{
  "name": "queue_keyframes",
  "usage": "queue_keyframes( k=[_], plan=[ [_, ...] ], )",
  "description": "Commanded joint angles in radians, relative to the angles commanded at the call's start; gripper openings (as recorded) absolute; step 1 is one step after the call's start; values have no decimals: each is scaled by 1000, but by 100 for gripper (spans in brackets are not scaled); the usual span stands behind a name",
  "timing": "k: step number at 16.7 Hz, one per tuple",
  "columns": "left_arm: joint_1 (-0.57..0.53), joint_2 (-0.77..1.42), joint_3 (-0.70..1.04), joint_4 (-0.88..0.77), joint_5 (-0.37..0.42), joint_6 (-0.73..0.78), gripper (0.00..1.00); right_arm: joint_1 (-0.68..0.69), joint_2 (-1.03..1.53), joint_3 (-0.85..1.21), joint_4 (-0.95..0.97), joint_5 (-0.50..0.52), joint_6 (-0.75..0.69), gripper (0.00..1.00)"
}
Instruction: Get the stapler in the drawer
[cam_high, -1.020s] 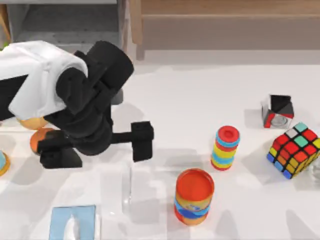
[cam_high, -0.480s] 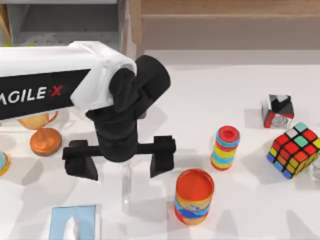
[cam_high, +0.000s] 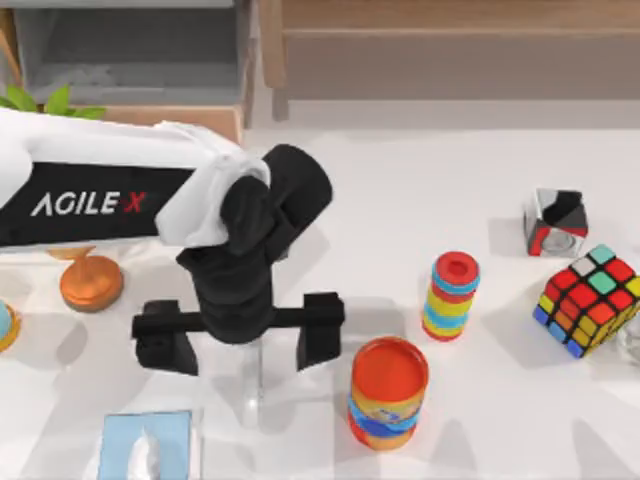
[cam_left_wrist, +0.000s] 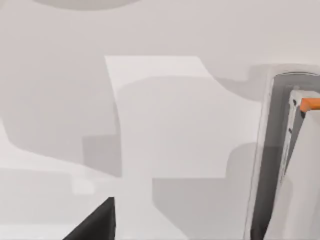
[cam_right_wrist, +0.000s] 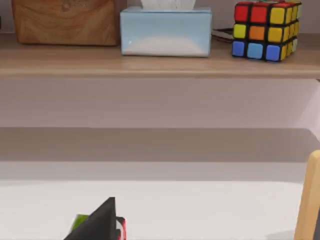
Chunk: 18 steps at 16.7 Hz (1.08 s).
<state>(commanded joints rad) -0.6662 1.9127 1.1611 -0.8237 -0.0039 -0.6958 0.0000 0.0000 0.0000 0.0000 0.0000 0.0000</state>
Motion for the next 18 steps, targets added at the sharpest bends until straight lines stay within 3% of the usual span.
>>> queue_keyframes(
  k=[6,18],
  plan=[
    [-24,12,-22,35,2,-21,100,0,0,0,0,0,0,100],
    [-24,12,-22,35,2,-21,10,0,0,0,0,0,0,100]
  ],
)
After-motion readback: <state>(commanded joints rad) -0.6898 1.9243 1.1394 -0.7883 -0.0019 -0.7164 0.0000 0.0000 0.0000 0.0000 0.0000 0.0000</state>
